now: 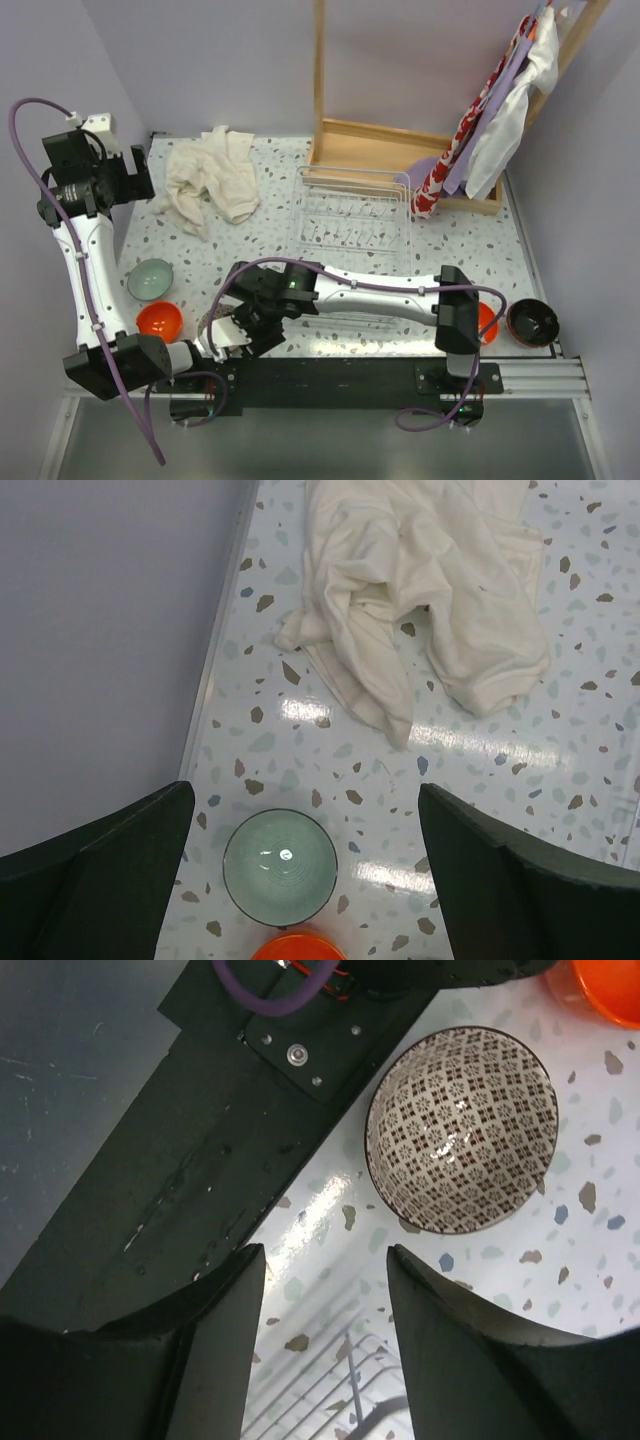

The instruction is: Load the bowls into the dish rack

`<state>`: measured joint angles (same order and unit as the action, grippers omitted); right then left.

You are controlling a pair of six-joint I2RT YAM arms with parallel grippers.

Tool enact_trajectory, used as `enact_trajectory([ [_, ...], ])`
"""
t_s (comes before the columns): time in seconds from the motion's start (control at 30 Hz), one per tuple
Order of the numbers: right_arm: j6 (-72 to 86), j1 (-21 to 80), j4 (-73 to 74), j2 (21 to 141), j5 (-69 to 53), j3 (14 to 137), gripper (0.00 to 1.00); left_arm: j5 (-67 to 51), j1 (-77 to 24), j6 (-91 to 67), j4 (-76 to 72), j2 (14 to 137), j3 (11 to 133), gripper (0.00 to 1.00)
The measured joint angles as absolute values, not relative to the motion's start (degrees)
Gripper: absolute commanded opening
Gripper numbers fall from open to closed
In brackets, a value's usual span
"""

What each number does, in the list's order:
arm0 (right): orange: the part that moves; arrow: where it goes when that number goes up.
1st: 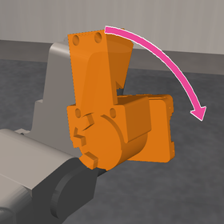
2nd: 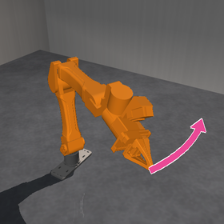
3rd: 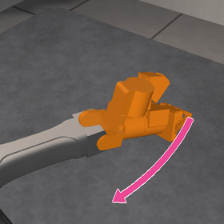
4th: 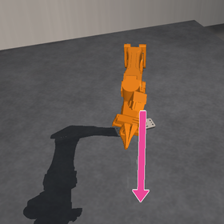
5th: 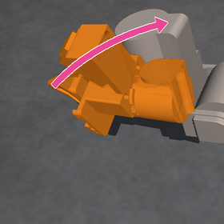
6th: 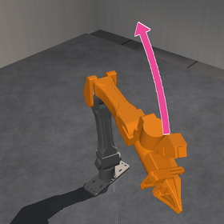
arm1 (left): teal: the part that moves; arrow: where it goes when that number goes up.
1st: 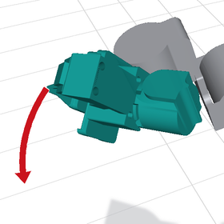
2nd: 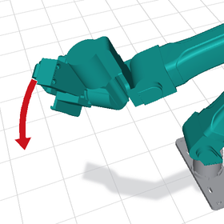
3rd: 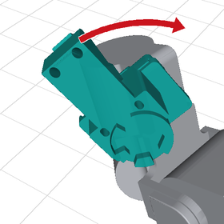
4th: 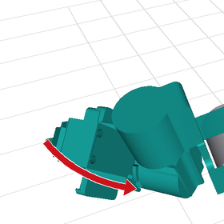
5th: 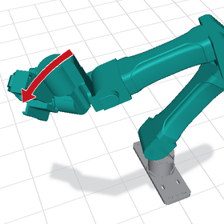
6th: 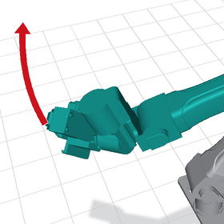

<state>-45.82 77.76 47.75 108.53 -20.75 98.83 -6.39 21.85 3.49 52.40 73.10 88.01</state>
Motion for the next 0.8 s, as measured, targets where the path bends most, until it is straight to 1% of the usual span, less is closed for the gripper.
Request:
enact_trajectory([
  [0.17, -45.89, 79.72, 44.8, 112.33, -20.21, 98.98, 0.46, -6.7, 22.44, 3.4, 52.45, 71.94, 90.8, 1.0],
  [0.4, -46.22, 81.1, 40.88, 119.92, -17.63, 100.33, 0.44, -7.03, 22.83, 3.42, 52.97, 68.82, 90.37, 1.0],
  [0.8, -46.09, 81.06, 37.32, 120.66, -15.94, 99.94, 0.42, -7.03, 22.87, 3.51, 54.17, 67.11, 89.17, 1.0],
])
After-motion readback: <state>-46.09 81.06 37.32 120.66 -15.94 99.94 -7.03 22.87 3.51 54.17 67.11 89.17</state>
